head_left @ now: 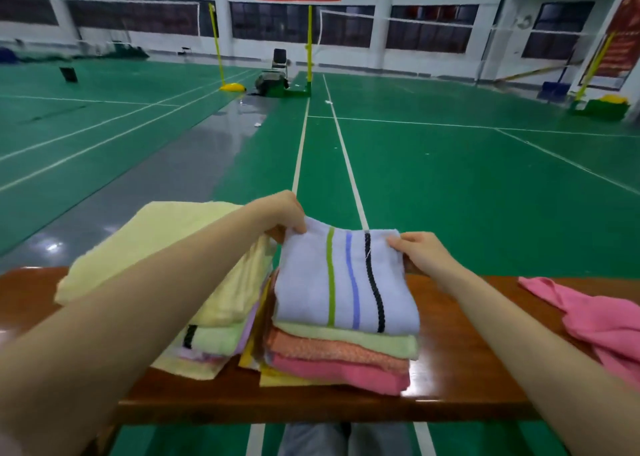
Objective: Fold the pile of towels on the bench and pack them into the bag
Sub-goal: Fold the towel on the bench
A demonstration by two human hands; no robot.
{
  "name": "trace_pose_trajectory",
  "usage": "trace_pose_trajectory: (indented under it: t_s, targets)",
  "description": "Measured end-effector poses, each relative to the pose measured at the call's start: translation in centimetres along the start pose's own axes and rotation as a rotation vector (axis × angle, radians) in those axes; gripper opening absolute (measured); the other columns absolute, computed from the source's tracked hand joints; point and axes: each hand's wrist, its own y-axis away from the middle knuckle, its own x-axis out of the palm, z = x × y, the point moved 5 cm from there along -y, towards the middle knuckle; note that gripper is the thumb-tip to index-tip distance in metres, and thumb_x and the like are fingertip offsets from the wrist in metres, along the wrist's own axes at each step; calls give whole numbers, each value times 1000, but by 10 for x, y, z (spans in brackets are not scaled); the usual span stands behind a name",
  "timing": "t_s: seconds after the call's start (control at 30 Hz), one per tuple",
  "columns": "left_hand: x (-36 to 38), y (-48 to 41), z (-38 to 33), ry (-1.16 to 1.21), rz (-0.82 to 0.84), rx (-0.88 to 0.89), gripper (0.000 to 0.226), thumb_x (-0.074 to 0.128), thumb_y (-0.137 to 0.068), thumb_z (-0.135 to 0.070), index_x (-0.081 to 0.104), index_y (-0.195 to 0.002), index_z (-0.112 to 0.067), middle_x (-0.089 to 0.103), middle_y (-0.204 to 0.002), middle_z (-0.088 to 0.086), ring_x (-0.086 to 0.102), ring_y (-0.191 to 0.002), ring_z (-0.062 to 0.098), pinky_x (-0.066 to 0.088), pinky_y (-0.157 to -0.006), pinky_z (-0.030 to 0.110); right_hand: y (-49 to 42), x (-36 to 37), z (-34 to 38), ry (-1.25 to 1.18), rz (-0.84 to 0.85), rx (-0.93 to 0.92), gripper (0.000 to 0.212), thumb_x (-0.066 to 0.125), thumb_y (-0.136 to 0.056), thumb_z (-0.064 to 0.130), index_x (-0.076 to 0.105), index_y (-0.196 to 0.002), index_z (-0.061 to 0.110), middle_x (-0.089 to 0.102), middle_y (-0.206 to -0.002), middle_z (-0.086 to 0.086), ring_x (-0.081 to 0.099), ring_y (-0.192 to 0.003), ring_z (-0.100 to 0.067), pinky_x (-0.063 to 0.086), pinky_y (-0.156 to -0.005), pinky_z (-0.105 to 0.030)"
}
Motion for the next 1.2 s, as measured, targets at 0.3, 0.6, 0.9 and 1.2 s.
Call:
trace_pose_trajectory:
  t_s: [0.3,0.6,0.9,1.2]
  targets:
    - [91,3,-24,-494,-305,324,45,25,-101,-28,26,-146,-19,22,-155,6,14,-143,27,11,-114,45,26,62,-2,646,-95,-200,44,22,-102,33,26,-146,31,6,-158,3,4,-145,-21,9,-115,-47]
    - [113,11,-3,-452,-352,305,48,14,-101,-40,17,-148,-32,14,-157,-8,3,-146,16,-4,-115,45,44,77,-25,618,-108,-71,46,15,-101,40,11,-146,43,-4,-157,17,-7,-145,-16,19,-112,-47]
    - [113,15,-4,-443,-367,307,48,15,-102,-39,17,-149,-31,16,-157,-7,7,-145,17,-3,-116,44,47,75,-23,601,-95,-79,46,14,-101,41,14,-147,41,-3,-157,16,-7,-145,-17,20,-114,-45]
    - [113,15,-4,-442,-418,321,45,19,-101,-38,29,-145,-29,37,-147,-7,27,-137,15,4,-116,43,49,75,-24,585,-95,-85,46,14,-101,39,15,-147,41,0,-157,14,-8,-145,-18,19,-113,-47]
